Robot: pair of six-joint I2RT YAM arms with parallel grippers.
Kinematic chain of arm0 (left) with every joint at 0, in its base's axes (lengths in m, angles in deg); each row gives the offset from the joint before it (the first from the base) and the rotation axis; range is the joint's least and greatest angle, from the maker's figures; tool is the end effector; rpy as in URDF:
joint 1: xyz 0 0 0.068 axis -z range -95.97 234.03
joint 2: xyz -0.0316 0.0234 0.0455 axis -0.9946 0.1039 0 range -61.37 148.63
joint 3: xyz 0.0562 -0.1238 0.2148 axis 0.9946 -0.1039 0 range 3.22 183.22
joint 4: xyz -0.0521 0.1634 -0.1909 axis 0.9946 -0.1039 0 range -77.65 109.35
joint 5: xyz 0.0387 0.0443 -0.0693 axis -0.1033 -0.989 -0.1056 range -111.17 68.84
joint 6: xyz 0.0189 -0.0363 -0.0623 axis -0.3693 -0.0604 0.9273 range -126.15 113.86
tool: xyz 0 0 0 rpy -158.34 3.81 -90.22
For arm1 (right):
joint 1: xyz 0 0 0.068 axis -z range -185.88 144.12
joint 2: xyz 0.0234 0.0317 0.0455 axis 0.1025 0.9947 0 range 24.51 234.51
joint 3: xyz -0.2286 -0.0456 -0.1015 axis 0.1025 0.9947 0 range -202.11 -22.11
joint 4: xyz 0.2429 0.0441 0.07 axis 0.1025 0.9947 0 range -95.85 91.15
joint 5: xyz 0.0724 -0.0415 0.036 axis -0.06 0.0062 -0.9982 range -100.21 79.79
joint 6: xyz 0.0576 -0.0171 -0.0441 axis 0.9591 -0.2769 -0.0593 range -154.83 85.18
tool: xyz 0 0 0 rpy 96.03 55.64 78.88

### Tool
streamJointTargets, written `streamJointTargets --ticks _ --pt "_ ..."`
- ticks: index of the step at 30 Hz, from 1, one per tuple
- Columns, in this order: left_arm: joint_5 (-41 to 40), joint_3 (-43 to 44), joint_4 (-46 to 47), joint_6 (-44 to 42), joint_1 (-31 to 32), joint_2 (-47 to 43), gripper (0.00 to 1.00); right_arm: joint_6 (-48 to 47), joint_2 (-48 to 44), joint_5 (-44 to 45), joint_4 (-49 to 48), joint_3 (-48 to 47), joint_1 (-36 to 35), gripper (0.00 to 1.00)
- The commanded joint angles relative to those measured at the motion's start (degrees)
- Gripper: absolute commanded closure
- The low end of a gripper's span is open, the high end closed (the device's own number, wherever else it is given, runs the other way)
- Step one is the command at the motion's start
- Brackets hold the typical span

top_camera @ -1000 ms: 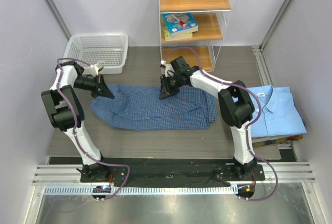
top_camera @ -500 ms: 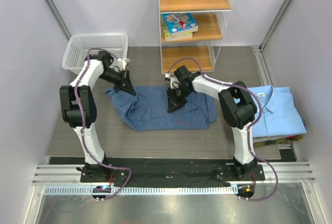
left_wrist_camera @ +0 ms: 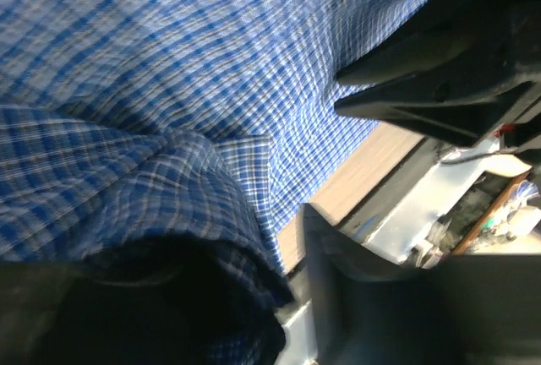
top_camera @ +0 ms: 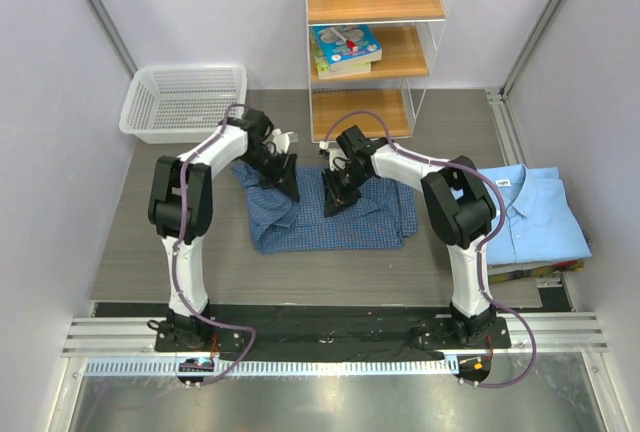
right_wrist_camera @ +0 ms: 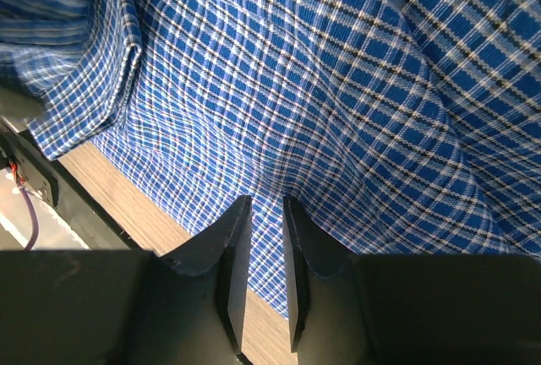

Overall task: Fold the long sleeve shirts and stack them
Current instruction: Fold the shirt

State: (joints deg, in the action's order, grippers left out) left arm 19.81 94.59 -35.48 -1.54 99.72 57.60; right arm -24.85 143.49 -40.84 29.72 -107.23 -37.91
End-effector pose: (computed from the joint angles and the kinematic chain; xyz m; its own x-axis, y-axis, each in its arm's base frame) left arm 0.3690 -0.1462 0.1495 -0.9744 0.2106 -0.0790 0.2097 0.7228 -0.6585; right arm 0.3359 0.2478 0.1241 -0.8871 -0.3791 -0.2633 -0.4613 0.7109 0.5308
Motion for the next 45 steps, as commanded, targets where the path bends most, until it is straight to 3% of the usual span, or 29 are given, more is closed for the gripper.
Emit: streamJointTargets --ticks 1,3,5,11,17,25,29,34,40,45 --pt "-3.0 2.7 -2.2 -3.1 3.2 -3.6 0.46 -0.5 -2.1 -0.7 -0.9 -1.0 -0.1 0.72" --pt "-4.8 3.9 -4.2 -4.3 3.8 -6.0 0.33 -0.5 -2.7 -1.3 -0.8 -0.9 -0.1 0.71" --pt "-3.8 4.9 -7.6 -9.2 3.8 -8.6 0.27 -0.3 -2.9 -1.3 -0.9 -0.9 -0.1 0.70" --pt "-4.1 8.9 -16.7 -21.0 3.0 -14.6 0.25 -0.7 -5.6 -2.2 -2.8 0.8 -0.1 0.68" --pt "-9.2 6.5 -15.9 -22.9 -1.4 -18.9 0.24 -1.0 -7.5 -2.2 -4.1 1.9 0.0 0.65" --pt "0.1 6.6 -13.5 -17.1 4.6 -15.5 0.32 -0.7 -9.3 -2.1 -6.5 1.0 2.3 0.61" --pt "4.6 1.3 -2.8 -7.3 -7.5 -19.8 0.35 -0.9 -10.8 -3.6 -7.7 0.4 3.1 0.58" --pt "1.7 1.0 -2.1 -6.0 -25.4 -17.5 0.29 -2.1 -10.1 -4.9 -11.1 -3.2 0.0 0.47" --pt "-3.6 2.1 -2.4 -6.7 -29.0 -9.9 0.27 -13.9 -5.1 -0.3 -9.7 -14.3 -8.7 0.43" --pt "-2.5 1.2 1.5 -5.0 -29.1 -4.6 0.30 -20.0 -0.3 7.5 -9.3 -21.0 -14.4 0.33"
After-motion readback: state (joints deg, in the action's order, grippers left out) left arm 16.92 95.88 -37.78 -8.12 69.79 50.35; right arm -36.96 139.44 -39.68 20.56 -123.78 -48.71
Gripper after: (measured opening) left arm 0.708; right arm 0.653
